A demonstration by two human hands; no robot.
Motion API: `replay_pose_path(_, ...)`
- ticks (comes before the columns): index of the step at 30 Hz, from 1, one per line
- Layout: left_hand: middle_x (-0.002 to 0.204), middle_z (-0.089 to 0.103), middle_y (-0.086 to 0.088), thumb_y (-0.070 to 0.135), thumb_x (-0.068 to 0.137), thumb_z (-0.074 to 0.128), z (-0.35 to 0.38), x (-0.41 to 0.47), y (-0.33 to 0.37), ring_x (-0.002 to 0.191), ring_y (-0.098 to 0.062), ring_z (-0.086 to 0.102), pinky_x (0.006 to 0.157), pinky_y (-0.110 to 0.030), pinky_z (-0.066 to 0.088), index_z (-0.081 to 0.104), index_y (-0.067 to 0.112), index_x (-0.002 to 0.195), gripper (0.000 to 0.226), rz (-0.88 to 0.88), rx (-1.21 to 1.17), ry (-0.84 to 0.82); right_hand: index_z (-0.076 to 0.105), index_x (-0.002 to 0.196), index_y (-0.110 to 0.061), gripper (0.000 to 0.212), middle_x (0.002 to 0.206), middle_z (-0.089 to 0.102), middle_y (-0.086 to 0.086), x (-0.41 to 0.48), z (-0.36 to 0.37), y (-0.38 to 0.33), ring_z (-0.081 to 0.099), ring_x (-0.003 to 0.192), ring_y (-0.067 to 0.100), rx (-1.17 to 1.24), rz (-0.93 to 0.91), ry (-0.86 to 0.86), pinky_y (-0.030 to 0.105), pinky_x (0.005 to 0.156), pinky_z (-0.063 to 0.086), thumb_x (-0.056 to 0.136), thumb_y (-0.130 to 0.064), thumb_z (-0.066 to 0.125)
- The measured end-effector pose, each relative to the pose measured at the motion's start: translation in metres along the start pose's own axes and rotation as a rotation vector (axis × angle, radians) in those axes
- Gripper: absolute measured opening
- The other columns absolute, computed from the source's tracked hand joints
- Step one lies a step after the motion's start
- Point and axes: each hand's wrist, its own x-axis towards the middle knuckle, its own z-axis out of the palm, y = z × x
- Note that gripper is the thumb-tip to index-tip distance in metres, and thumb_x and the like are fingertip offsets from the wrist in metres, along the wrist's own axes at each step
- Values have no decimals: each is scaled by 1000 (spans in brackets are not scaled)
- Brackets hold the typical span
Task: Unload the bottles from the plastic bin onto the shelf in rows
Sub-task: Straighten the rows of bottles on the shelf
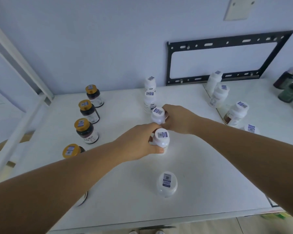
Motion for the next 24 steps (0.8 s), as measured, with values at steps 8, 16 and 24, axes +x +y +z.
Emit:
replay_pose_path(8, 71, 64, 20, 67, 76, 65, -99, 38, 2, 60, 8, 57, 52, -9, 37, 62, 32, 80, 35, -22, 101, 440, 54, 133, -16, 51, 125, 65, -1, 21, -67, 16, 61, 108, 20, -66, 149, -3, 29, 80, 49, 87, -29, 71)
replay_pose_path(16, 134, 56, 9, 38, 77, 82, -65, 108, -36, 105, -10, 60, 84, -26, 48, 46, 26, 139, 73, -182, 0, 192, 44, 140, -16, 65, 134, 58, 8, 106, -60, 20, 58, 115, 26, 85, 1, 122, 29, 81, 44, 85, -33, 75)
replay_pose_path(24, 108, 69, 15, 43, 75, 79, -40, 128, -42, 88, 5, 64, 70, -16, 41, 59, 31, 118, 49, -183, -26, 302, 43, 131, -13, 58, 115, 61, 10, 156, -36, 18, 59, 95, 29, 44, -100, 163, 32, 75, 42, 86, -39, 69)
